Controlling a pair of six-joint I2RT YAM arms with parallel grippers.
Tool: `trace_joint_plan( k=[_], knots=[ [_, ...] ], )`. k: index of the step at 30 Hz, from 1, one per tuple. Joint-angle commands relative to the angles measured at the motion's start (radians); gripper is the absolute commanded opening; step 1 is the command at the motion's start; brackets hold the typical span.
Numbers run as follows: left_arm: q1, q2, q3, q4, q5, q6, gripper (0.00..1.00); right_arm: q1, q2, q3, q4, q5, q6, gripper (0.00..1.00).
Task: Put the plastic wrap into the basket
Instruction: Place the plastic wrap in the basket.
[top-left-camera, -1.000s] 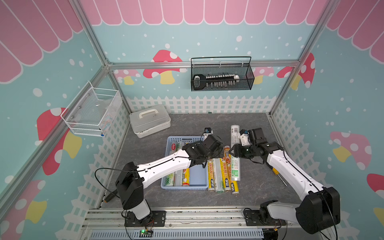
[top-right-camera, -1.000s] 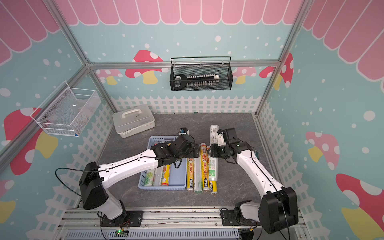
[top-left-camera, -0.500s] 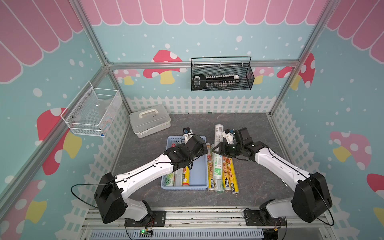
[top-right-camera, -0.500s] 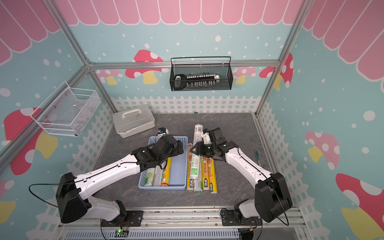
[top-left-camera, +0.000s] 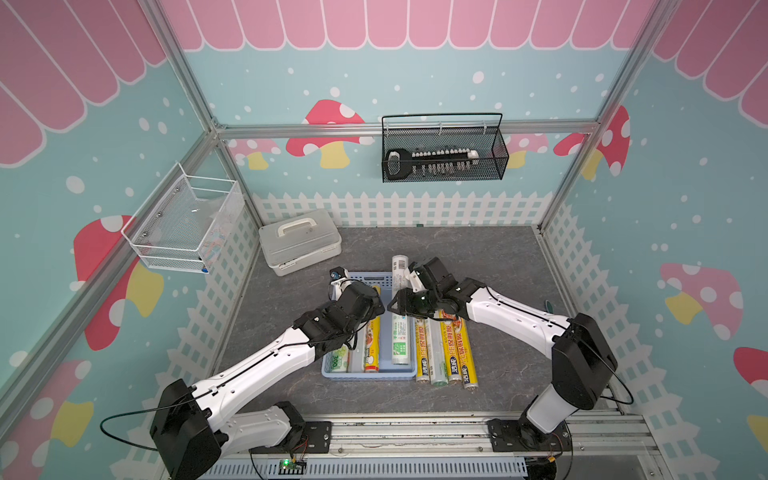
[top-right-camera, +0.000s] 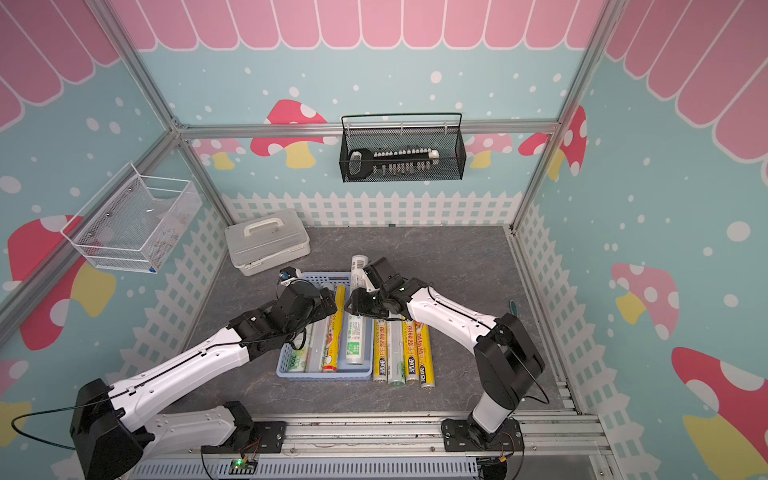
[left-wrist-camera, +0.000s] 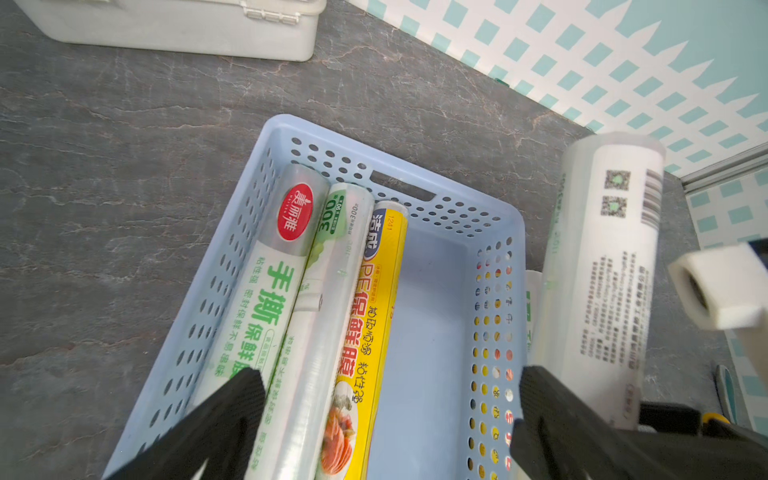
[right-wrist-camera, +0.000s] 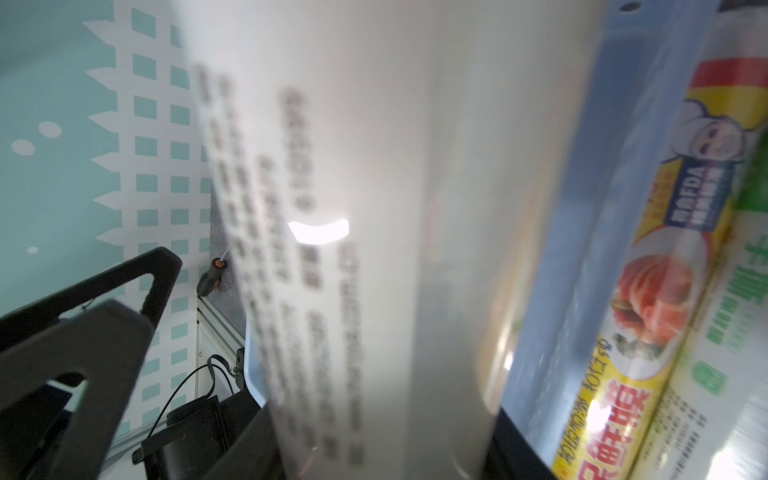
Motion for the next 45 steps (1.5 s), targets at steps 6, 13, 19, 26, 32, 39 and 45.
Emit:
trace_joint_plan(
  k=[6, 13, 19, 26, 32, 39, 45],
  knots=[
    [0.010, -0.072, -0.049, -0.001, -0.015, -0.030, 0.99, 0.063, 0.146, 0.160, -0.122, 0.080, 0.004, 0.27],
    [0.015, -0.113, -0.085, 0.000, -0.020, -0.048, 0.99, 0.084, 0.227, 0.198, -0.150, 0.091, 0.027, 0.27],
    [0.015, -0.115, -0.090, 0.000, -0.012, -0.055, 0.99, 0.084, 0.317, 0.241, -0.189, 0.099, 0.052, 0.28],
    [0.016, -0.113, -0.087, 0.000, -0.008, -0.055, 0.99, 0.083, 0.369, 0.304, -0.258, 0.126, 0.058, 0.37],
    [0.017, -0.108, -0.078, 0.000, -0.011, -0.052, 0.99, 0.082, 0.397, 0.328, -0.264, 0.105, 0.052, 0.44],
    [0.018, -0.105, -0.076, 0.000, -0.011, -0.054, 0.99, 0.082, 0.409, 0.339, -0.274, 0.109, 0.048, 0.49],
    [0.017, -0.091, -0.070, 0.000, -0.004, -0.054, 0.99, 0.079, 0.405, 0.335, -0.286, 0.118, 0.045, 0.54]
  ],
)
